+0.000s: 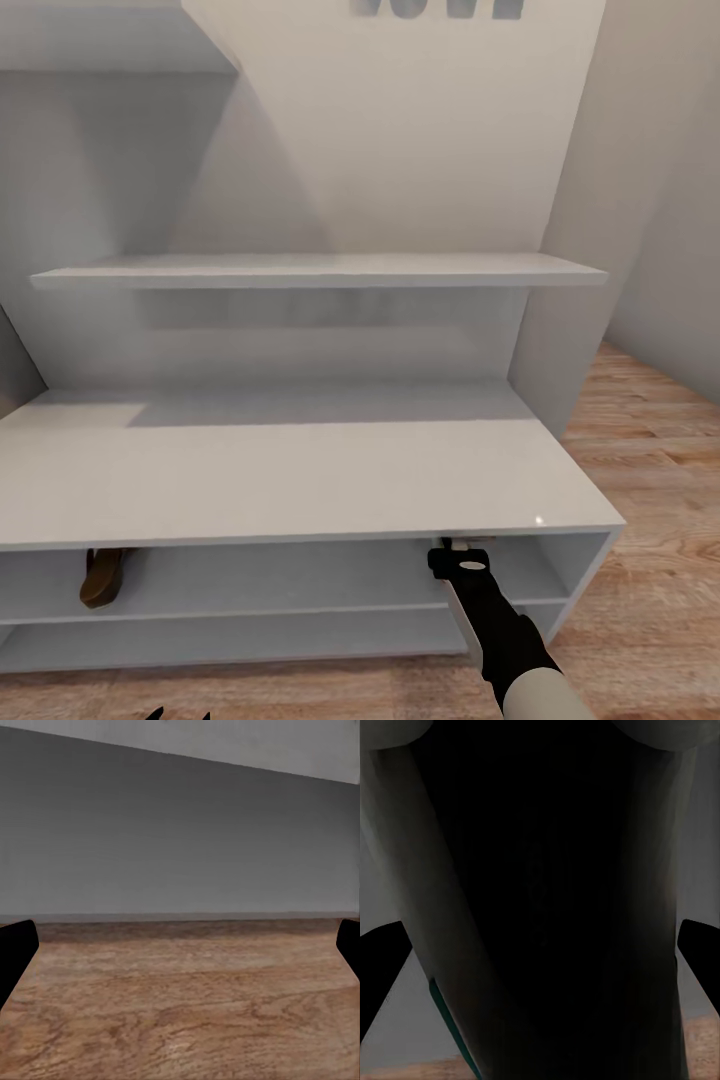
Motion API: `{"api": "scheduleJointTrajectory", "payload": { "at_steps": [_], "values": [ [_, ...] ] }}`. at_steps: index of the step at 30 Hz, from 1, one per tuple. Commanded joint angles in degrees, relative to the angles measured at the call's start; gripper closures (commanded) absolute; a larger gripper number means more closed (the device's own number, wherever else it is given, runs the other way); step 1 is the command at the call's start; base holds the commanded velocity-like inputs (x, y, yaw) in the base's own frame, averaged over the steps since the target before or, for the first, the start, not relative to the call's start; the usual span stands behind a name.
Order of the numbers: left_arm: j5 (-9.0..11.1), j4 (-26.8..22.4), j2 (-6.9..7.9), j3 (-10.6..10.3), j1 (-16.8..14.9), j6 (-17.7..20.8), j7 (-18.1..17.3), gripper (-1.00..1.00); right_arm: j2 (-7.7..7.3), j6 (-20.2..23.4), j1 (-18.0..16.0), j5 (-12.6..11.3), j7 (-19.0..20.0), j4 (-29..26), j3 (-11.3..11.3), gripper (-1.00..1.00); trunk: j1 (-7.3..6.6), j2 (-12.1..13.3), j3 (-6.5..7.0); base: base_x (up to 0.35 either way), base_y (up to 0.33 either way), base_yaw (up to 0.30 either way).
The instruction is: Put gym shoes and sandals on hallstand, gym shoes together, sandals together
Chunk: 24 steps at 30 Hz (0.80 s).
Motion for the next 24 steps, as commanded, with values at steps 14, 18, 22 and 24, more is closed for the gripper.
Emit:
{"api": "scheduleJointTrajectory", "payload": {
  "at_steps": [14,18,22,24],
  "values": [
    [0.50,0.07,0.00,0.12,-0.04,0.09,-0.57,-1.00,0.02,0.48,-0.02,0.43,-0.04,-0.01,-0.02,-1.00,-0.01,-0.02,-0.05,0.010,0.000,0.000],
    [0.51,0.07,0.00,0.12,-0.04,0.09,-0.57,-1.00,0.02,0.48,-0.02,0.42,-0.04,-0.17,-0.02,-1.00,-0.01,-0.02,-0.05,0.000,0.000,0.000],
    [0.55,0.07,0.00,0.12,-0.04,0.09,-0.57,-1.00,0.02,0.48,-0.02,0.43,-0.04,-0.17,-0.02,-1.00,-0.01,-0.02,-0.05,0.000,0.000,0.000],
    [0.55,0.07,0.00,0.12,-0.04,0.09,-0.57,-1.00,0.02,0.47,-0.02,0.42,-0.04,-0.17,-0.02,-1.00,-0.01,-0.02,-0.05,0.000,0.000,0.000]
  ]
}}
